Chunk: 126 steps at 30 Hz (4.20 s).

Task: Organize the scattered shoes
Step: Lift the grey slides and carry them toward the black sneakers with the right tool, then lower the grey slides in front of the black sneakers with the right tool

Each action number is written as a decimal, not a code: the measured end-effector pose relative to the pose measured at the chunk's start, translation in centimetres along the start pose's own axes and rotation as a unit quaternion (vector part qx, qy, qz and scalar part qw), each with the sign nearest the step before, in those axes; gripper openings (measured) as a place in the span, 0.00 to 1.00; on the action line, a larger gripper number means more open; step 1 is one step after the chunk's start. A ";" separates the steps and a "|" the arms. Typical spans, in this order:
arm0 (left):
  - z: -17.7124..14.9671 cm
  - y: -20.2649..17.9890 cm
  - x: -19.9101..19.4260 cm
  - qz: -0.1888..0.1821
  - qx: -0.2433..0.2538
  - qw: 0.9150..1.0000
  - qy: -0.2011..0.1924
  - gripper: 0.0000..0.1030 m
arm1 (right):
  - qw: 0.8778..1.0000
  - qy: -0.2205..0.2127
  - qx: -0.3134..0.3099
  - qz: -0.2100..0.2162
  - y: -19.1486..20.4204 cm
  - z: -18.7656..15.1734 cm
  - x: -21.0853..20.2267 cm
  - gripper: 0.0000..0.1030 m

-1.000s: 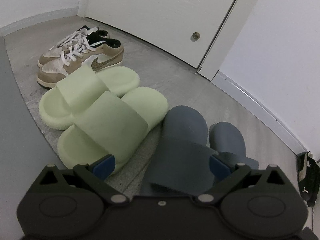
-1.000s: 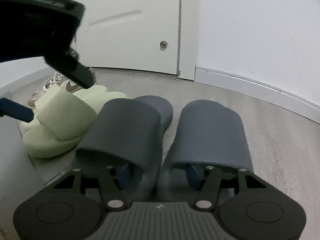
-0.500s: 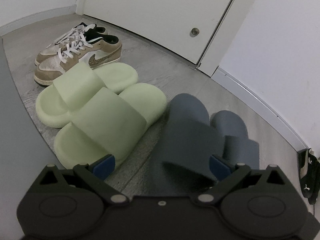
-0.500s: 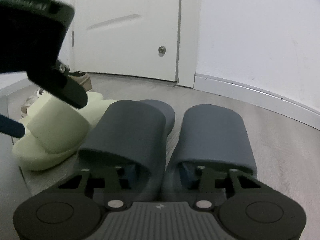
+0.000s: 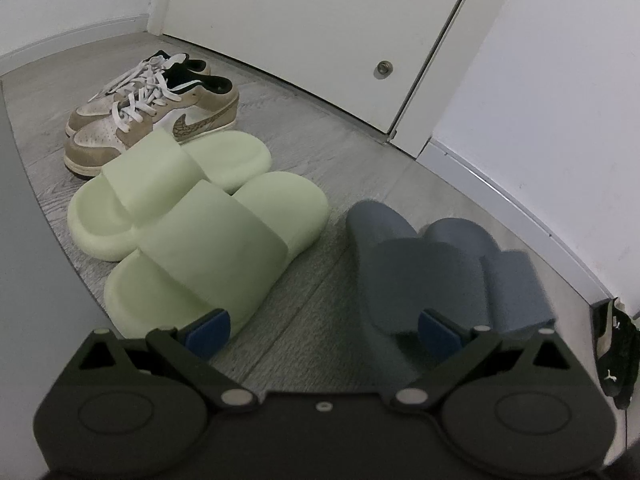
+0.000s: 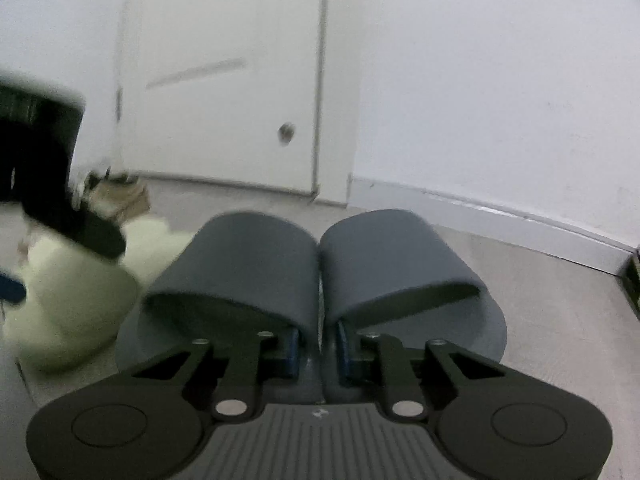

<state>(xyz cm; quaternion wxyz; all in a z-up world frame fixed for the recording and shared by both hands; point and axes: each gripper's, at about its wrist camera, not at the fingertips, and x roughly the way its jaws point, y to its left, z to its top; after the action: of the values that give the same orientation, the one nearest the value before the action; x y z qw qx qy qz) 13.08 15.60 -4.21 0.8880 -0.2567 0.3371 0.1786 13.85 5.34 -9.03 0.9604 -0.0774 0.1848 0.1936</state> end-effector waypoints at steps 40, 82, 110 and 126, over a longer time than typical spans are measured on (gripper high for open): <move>-0.3 -1.7 0.2 0.009 0.049 0.999 -0.001 0.99 | 0.994 0.053 0.091 0.013 -12.3 -2.9 -0.6 0.66; -2.4 -8.6 -2.6 -0.036 0.222 0.972 -0.074 0.99 | 0.966 -0.043 0.110 -0.232 -27.4 1.4 -17.3 0.27; -3.3 -8.3 -4.1 -0.098 0.165 0.980 -0.050 0.99 | 0.853 0.040 0.359 -0.377 -38.6 -7.4 -15.0 0.36; -3.9 -8.9 -3.7 -0.077 0.186 0.979 -0.043 0.99 | 0.851 0.078 0.360 -0.373 -38.4 -8.6 -12.7 0.40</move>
<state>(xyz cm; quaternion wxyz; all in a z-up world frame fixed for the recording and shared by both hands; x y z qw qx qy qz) 12.85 5.69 -1.14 0.9450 -0.1044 0.3051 0.0551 15.53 -35.93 -9.11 0.9034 0.1962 0.2731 -0.2661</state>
